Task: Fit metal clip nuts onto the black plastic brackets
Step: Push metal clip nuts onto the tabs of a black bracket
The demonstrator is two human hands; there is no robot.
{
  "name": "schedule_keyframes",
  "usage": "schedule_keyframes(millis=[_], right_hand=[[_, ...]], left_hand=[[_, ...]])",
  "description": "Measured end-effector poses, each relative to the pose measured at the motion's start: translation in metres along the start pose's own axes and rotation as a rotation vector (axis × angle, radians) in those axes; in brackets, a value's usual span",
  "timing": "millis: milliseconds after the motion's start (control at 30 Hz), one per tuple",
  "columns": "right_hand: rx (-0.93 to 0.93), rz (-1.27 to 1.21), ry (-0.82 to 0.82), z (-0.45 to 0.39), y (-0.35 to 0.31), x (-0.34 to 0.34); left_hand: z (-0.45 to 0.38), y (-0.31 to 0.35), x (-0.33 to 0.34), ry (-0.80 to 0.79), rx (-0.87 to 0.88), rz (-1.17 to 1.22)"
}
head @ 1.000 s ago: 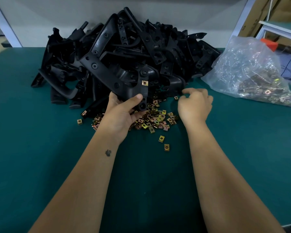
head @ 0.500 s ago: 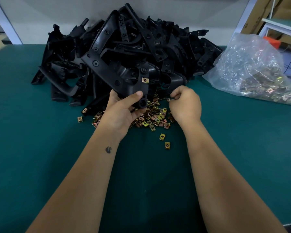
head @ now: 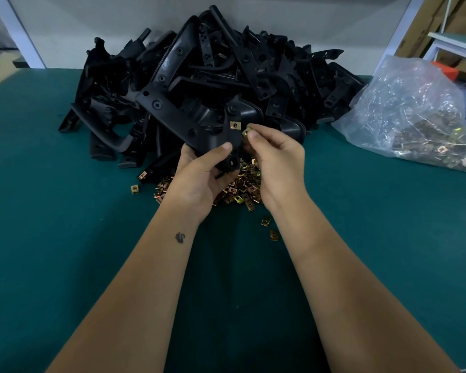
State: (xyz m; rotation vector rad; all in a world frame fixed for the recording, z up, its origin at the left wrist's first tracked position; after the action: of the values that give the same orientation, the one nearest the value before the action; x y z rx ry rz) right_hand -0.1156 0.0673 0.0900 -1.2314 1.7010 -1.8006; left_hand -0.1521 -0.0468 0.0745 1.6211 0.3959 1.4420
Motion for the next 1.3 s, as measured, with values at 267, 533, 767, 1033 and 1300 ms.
schedule_keyframes(millis=[267, 533, 767, 1033, 1300], right_hand=[[0.136, -0.179, -0.106, 0.0028, -0.0022, 0.0014], [0.131, -0.150, -0.194, 0.0019, -0.0017, 0.0006], [0.119, -0.128, -0.257, 0.0024, -0.0033, -0.0008], [0.106, -0.076, -0.263, 0.0003, -0.0034, -0.0027], [0.115, -0.055, -0.306, -0.0007, -0.0025, -0.0036]], left_hand=[[-0.0007, 0.0020, -0.0024, -0.031, 0.077, 0.029], [-0.0019, 0.0022, -0.0042, -0.057, 0.091, 0.067], [-0.0012, 0.0030, -0.0043, -0.054, 0.086, 0.087], [-0.0005, 0.0043, -0.0039, -0.049, 0.085, 0.099], [0.0009, 0.0068, -0.0032, -0.062, 0.094, 0.110]])
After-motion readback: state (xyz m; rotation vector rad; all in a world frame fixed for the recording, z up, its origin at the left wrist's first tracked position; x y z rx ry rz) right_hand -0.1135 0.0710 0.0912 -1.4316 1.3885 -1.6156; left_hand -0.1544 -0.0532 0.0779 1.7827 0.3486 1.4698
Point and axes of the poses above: each hand's wrist, its own z-axis away from the middle knuckle, its own x-axis out of the palm, y = z × x, the point moved 1 cm from there along -z, towards the middle knuckle, and after that the axes turned 2 degrees about -x, right-handed, at the moved point
